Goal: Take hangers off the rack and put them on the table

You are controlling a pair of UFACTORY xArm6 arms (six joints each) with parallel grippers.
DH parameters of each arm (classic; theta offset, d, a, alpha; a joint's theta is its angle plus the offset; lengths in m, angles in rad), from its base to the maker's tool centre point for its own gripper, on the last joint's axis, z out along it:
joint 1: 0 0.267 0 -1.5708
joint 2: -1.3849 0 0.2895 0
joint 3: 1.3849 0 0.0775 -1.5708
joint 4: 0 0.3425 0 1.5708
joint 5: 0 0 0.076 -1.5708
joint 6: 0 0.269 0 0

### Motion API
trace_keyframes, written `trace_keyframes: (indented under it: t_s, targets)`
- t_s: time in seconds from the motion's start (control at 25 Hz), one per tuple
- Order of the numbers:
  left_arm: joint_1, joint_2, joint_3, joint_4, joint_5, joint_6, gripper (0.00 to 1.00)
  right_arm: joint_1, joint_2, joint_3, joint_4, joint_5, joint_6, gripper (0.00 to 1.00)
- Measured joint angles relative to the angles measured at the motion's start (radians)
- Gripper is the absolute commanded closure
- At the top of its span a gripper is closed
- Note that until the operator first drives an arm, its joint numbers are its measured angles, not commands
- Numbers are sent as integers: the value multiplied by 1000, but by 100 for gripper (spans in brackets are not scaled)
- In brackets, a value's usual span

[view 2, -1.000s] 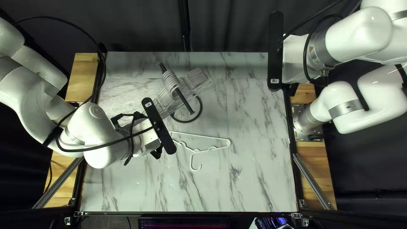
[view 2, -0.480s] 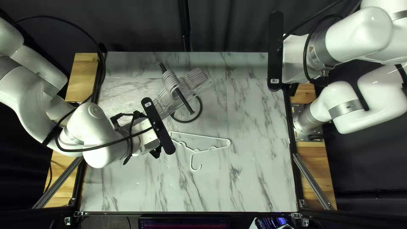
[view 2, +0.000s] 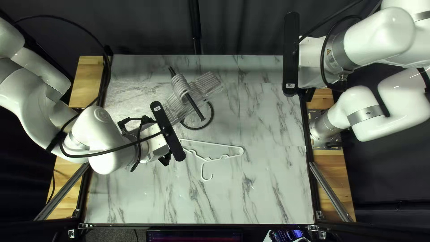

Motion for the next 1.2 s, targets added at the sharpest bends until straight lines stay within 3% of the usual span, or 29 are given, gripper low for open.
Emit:
trace_keyframes:
  t_s: [1.04, 1.12, 1.2]
  targets:
    - [8, 6, 6, 8, -15, -16, 0, 0, 0, 0, 0, 0, 0, 0]
    - [8, 7, 5, 8, -16, -16, 7, 0, 0, 0, 0, 0, 0, 0]
    - [8, 7, 4, 9, -17, -16, 39, 0, 0, 0, 0, 0, 0, 0]
